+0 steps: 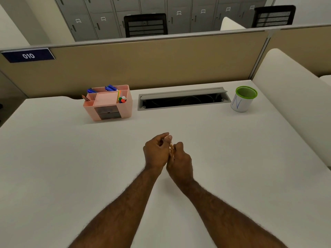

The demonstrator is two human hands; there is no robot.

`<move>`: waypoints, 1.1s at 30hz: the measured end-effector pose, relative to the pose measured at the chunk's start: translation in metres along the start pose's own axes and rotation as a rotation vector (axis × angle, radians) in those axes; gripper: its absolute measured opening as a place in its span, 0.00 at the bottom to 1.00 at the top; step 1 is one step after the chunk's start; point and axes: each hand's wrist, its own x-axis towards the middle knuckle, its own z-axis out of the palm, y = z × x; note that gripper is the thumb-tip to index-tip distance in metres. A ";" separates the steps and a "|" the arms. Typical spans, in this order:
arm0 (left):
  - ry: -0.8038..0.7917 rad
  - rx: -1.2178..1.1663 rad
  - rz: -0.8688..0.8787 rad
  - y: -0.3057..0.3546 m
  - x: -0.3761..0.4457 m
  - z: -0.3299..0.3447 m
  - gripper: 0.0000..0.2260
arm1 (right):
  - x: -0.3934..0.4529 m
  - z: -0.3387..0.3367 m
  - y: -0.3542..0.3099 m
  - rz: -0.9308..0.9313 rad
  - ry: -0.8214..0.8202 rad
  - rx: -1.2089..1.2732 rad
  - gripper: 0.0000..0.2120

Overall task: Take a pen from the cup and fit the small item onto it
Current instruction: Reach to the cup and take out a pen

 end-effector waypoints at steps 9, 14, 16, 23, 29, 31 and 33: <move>0.025 -0.124 -0.084 -0.002 0.012 0.001 0.13 | 0.007 0.004 0.005 -0.029 0.002 -0.002 0.10; 0.025 -0.406 -0.271 -0.001 0.028 -0.008 0.09 | 0.013 0.004 0.018 0.004 0.030 0.067 0.10; -0.010 -0.338 -0.257 -0.010 0.035 -0.014 0.07 | 0.022 -0.002 0.027 0.067 0.107 0.110 0.08; -0.057 -0.160 -0.173 -0.054 0.040 -0.028 0.04 | 0.079 -0.042 0.061 0.243 0.284 0.167 0.08; -0.030 0.015 -0.058 -0.075 0.043 -0.023 0.10 | 0.136 -0.085 0.076 0.214 0.478 0.081 0.12; -0.015 0.066 -0.014 -0.079 0.047 -0.023 0.13 | 0.159 -0.103 0.079 0.215 0.560 0.075 0.13; -0.026 0.109 0.011 -0.081 0.050 -0.023 0.13 | 0.181 -0.124 0.081 0.208 0.648 0.050 0.13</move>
